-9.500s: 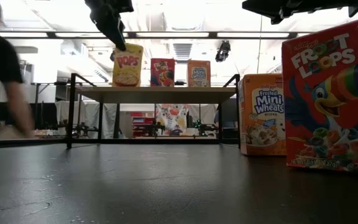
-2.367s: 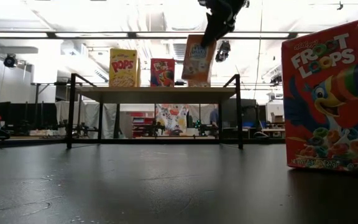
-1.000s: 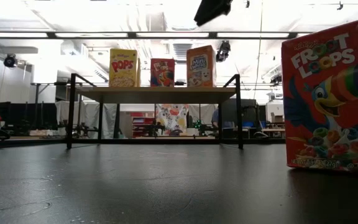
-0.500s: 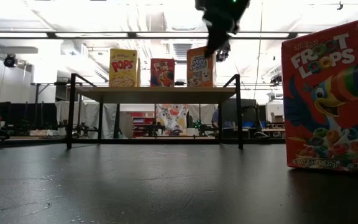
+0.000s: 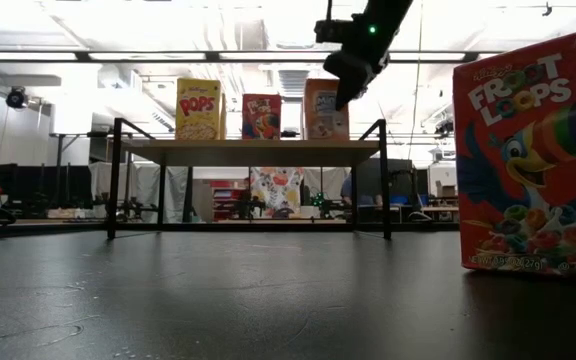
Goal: Stack cereal on shelf
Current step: Put the left orange cereal box aligned with the other orange cereal box on the shelf
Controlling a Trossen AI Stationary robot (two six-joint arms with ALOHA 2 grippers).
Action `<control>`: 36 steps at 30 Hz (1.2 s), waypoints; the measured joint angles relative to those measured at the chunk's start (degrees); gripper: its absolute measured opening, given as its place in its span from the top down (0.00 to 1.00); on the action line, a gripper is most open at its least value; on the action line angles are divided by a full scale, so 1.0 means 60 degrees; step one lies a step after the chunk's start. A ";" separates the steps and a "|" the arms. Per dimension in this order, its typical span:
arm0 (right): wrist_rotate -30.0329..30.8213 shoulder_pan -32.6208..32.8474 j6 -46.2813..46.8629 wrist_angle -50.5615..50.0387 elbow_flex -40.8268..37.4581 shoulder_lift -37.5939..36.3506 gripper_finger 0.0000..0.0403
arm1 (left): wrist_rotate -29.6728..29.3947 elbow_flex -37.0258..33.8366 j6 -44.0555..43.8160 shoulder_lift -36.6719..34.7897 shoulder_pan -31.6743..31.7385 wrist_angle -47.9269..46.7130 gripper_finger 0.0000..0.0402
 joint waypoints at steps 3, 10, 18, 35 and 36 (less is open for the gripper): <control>-0.0015 -0.0069 -0.0315 0.0007 -0.0007 0.0000 0.98 | 0.0002 0.0000 0.0000 -0.0003 0.0000 -0.0025 0.84; -0.0611 -0.0046 -0.0039 0.0118 -0.0007 0.0000 0.98 | -0.0001 0.0000 -0.0033 0.0008 0.0000 -0.0102 0.84; -0.1008 -0.0130 -0.0084 0.0980 -0.0178 0.0283 0.98 | -0.0001 -0.0018 -0.0033 0.0004 0.0000 -0.0125 0.84; -0.0926 -0.0153 0.0095 0.0912 -0.0178 0.0441 0.98 | 0.0002 -0.0058 -0.0023 0.0012 -0.0002 -0.0229 0.84; -0.0903 -0.0153 0.0129 0.0724 -0.0178 0.0441 0.98 | 0.0002 -0.0058 -0.0029 0.0015 0.0000 -0.0224 0.84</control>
